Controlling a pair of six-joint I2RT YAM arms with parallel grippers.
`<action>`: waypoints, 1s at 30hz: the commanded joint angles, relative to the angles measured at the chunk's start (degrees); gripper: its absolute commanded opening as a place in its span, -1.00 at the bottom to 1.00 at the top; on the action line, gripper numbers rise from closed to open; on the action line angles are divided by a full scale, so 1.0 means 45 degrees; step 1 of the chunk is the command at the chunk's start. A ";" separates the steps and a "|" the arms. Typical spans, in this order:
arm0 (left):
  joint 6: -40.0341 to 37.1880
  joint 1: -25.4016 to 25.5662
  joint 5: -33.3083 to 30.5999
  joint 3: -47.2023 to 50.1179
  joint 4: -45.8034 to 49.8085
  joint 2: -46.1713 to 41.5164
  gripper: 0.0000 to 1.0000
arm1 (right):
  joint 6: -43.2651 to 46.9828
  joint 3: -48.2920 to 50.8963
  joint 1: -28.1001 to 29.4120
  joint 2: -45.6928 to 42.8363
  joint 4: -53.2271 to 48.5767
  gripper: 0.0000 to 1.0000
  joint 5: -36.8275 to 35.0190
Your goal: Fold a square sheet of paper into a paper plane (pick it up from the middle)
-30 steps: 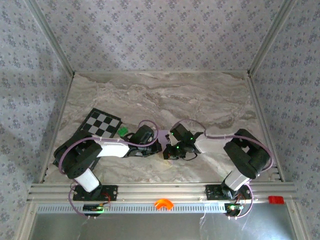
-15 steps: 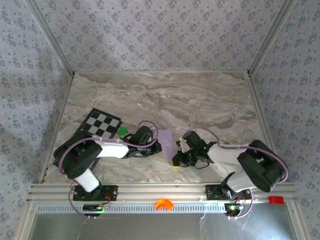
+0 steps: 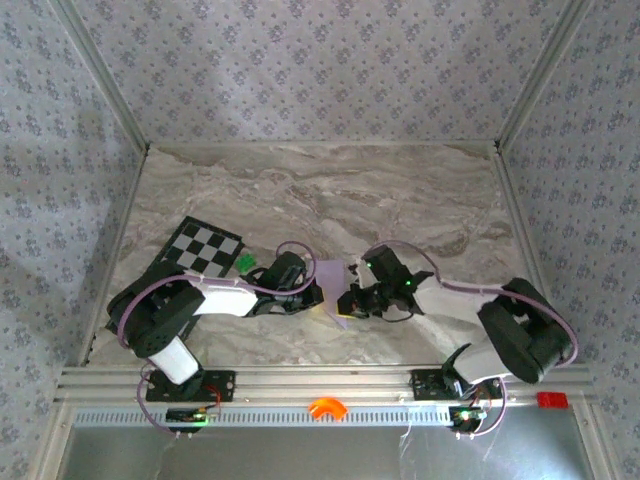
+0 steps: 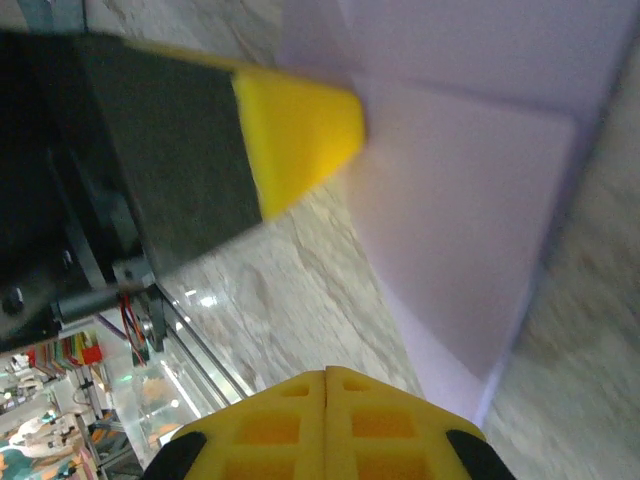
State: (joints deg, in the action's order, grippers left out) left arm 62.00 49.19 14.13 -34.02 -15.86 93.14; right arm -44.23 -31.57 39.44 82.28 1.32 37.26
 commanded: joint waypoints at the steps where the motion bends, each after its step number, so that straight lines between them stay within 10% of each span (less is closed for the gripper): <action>1: -0.0226 0.0016 -0.0674 0.0340 0.1883 0.0630 -0.96 | -0.0091 -0.0409 0.0009 0.0968 -0.0083 -0.93 0.0080; 30: 0.0828 0.1622 -0.1026 -0.1074 0.1277 -0.0011 -0.87 | 0.0040 0.1161 -0.0112 0.1653 -0.0818 -1.00 -0.1228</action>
State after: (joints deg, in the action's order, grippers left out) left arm 61.87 55.81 11.22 -40.80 -7.57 91.24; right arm -43.31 -28.47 39.22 87.53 4.16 36.91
